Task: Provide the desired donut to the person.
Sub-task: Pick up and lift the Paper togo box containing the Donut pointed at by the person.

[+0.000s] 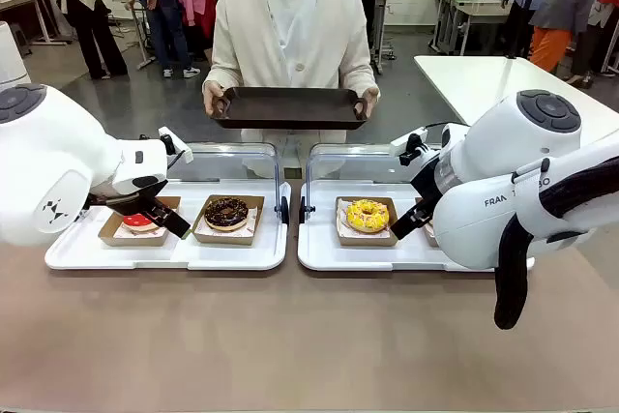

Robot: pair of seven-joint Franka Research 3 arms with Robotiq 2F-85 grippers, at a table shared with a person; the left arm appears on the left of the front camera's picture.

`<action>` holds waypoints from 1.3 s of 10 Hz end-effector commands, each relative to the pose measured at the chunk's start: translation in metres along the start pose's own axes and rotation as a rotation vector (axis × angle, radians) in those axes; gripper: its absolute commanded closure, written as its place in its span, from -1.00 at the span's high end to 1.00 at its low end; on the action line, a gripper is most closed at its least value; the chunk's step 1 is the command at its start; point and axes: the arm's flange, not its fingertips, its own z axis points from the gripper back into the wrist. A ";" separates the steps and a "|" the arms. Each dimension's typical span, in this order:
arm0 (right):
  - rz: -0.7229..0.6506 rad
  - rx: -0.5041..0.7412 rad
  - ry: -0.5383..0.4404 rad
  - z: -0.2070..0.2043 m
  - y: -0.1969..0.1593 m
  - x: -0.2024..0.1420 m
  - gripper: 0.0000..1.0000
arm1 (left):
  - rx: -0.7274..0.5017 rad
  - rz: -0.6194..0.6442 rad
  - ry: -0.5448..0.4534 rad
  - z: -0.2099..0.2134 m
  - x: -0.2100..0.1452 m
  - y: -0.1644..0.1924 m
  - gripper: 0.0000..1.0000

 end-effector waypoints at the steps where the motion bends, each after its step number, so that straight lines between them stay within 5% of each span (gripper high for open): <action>1: 0.000 0.000 0.000 0.000 0.000 0.000 1.00 | 0.000 0.000 0.000 0.000 0.000 0.000 1.00; 13: 0.000 0.000 0.000 0.000 0.000 0.000 1.00 | 0.000 0.000 0.000 0.000 0.000 0.000 1.00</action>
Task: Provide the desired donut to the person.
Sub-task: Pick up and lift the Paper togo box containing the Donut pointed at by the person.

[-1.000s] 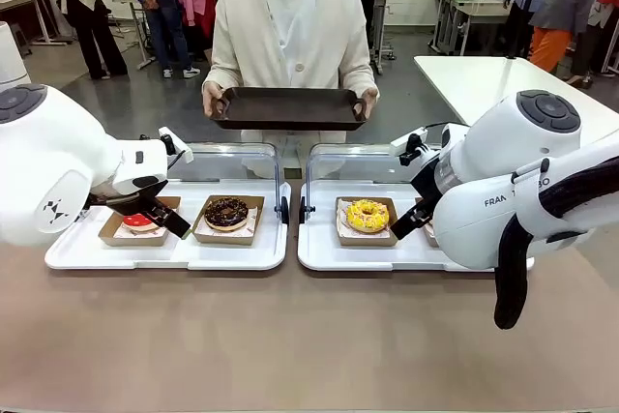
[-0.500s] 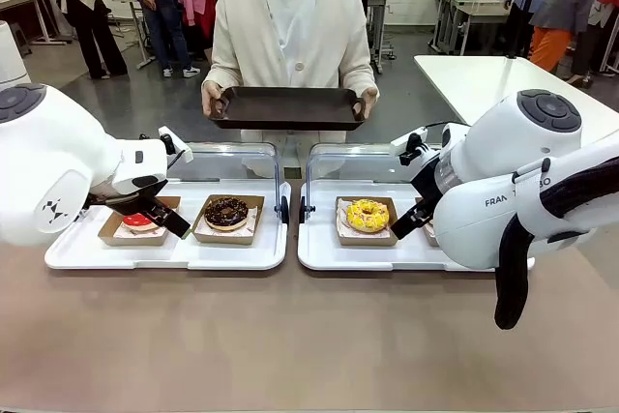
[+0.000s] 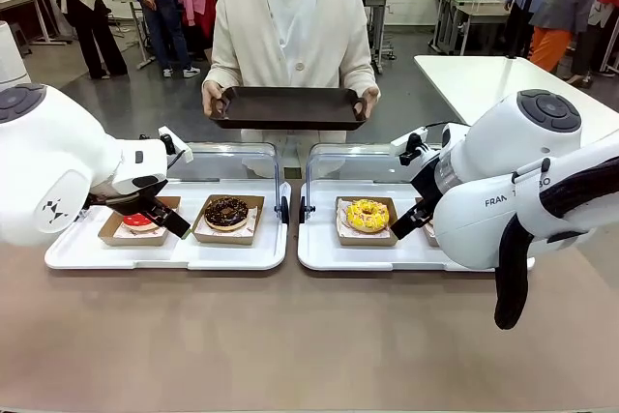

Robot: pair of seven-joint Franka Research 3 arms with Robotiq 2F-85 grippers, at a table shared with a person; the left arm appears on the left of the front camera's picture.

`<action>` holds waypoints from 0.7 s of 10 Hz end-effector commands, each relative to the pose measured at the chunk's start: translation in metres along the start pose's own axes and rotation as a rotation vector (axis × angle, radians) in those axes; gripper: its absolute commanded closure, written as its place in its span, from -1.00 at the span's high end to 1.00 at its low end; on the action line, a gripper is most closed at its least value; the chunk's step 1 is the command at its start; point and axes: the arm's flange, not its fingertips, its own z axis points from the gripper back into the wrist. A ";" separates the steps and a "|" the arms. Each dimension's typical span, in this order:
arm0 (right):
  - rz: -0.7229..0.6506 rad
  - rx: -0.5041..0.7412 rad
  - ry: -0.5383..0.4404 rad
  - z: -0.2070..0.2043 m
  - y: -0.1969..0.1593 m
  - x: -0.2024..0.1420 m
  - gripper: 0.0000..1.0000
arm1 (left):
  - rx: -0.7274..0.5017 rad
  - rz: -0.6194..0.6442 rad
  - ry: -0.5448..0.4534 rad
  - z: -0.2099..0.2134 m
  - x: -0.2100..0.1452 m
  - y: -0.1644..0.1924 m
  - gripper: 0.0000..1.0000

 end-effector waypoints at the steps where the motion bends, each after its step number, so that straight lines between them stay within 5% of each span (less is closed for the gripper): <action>1: 0.000 0.000 0.000 0.000 0.000 0.000 1.00 | 0.000 0.000 0.000 0.000 0.000 0.000 1.00; 3: -0.038 0.001 -0.024 0.020 -0.008 -0.001 1.00 | 0.001 0.012 -0.010 0.021 0.001 0.003 1.00; 7: -0.035 -0.016 -0.044 0.136 -0.021 -0.015 1.00 | 0.021 0.024 -0.009 0.120 0.011 0.016 1.00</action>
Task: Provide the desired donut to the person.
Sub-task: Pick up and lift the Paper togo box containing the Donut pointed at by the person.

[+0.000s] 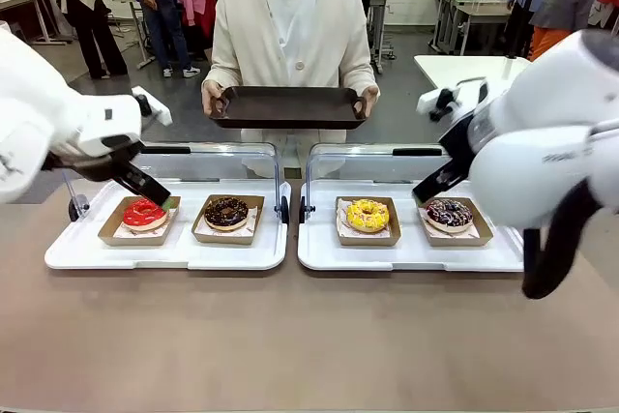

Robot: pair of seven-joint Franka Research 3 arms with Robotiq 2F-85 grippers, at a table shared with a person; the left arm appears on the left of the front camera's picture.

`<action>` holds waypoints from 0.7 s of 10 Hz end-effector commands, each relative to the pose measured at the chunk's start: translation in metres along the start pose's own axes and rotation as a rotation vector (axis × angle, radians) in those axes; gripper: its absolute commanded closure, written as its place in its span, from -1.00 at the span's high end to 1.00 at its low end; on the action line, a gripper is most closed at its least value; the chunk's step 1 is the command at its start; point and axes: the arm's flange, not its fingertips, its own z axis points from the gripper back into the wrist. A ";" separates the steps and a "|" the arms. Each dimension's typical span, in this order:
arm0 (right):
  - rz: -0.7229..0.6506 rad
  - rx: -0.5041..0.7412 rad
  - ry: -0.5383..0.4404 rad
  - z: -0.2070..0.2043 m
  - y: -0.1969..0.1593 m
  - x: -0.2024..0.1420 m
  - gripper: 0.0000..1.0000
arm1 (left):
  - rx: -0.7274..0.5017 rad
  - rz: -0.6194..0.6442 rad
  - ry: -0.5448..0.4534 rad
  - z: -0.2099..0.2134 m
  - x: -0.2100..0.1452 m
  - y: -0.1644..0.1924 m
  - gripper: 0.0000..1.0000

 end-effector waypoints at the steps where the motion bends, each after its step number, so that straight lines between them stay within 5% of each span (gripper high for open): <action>1: 0.001 -0.018 0.007 0.072 0.008 -0.029 1.00 | 0.016 -0.020 0.010 0.054 0.003 0.004 1.00; 5: -0.014 -0.131 0.009 0.149 0.024 -0.042 1.00 | 0.072 -0.026 -0.012 0.130 0.005 0.007 1.00; 7: 0.005 -0.097 -0.020 0.156 0.014 -0.022 1.00 | 0.038 -0.009 -0.027 0.123 0.005 0.004 1.00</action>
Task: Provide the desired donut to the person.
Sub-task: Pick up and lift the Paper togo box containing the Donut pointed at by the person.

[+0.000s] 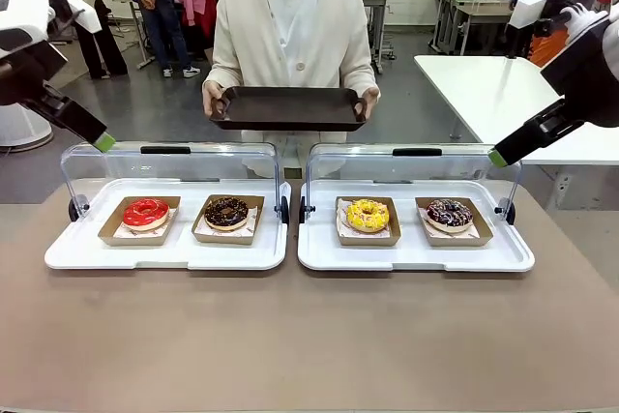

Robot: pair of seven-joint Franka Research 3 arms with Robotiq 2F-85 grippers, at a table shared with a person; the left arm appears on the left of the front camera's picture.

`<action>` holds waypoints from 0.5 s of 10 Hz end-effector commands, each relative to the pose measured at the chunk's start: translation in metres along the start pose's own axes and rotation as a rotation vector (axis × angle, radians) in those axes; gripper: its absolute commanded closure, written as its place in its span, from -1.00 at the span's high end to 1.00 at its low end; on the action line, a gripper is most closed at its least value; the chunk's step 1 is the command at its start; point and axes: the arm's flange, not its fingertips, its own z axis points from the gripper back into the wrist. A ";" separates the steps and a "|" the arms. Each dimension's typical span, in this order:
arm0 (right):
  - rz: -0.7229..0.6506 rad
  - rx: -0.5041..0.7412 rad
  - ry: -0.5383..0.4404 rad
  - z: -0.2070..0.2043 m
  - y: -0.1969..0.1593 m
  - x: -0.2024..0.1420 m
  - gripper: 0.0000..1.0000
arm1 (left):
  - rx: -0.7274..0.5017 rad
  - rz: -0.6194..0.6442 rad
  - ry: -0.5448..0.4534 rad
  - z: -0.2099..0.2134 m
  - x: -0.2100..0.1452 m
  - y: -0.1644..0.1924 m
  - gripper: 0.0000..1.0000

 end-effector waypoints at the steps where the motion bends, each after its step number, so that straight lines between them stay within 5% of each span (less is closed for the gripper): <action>1: 0.002 0.006 -0.005 -0.011 -0.003 0.005 1.00 | -0.008 -0.006 0.005 -0.015 -0.002 -0.004 1.00; 5: 0.002 0.006 -0.005 -0.011 -0.003 0.005 1.00 | -0.008 -0.006 0.005 -0.015 -0.002 -0.004 1.00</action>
